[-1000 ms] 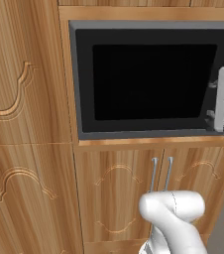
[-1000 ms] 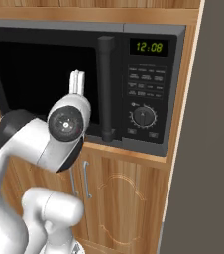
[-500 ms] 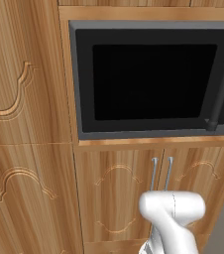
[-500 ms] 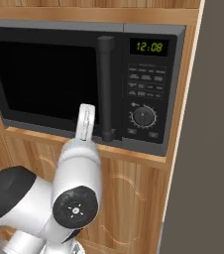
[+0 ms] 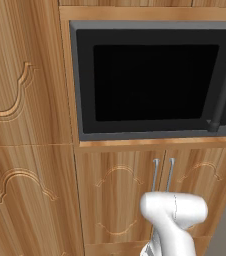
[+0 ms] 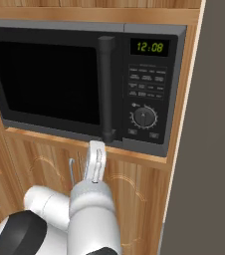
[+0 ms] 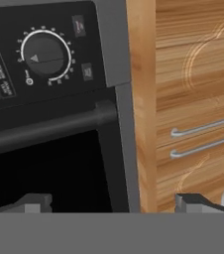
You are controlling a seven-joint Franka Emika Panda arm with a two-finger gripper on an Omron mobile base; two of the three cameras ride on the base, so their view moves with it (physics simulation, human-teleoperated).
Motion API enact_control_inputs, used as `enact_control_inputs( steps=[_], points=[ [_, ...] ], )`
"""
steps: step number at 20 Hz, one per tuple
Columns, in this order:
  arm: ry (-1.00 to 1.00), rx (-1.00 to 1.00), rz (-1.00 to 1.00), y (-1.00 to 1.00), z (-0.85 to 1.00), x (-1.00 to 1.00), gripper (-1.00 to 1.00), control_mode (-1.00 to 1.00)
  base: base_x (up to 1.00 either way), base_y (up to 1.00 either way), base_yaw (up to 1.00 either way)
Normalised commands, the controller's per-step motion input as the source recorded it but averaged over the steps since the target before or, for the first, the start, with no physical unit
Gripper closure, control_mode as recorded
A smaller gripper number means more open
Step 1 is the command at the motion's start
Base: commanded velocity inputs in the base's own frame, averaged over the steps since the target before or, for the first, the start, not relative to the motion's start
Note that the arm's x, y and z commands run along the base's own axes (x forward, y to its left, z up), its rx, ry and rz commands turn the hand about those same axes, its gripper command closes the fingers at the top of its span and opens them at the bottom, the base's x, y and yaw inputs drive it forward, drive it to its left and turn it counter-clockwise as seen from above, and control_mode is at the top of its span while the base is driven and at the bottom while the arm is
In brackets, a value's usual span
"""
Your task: Remove the mango from the bowl and place it on the small plate. Then place the bowl with only the fish in the microwave, close the door, and press the start button to microwave the fish.
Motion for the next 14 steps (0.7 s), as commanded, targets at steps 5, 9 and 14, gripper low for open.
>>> enact_control_inputs(
  steps=[5, 9, 14],
  points=[
    [0.00, 0.00, 0.00, 0.08, 0.00, 0.59, -1.00, -1.00, 0.00, 0.00, 0.00],
    [0.00, 0.00, 0.00, 0.00, 0.00, 0.42, -1.00, -1.00, 0.00, 0.00, 0.00],
    [0.00, 0.01, 0.00, -0.19, -0.08, 0.41, -1.00, -1.00, 0.00, 0.00, 0.00]
  ],
)
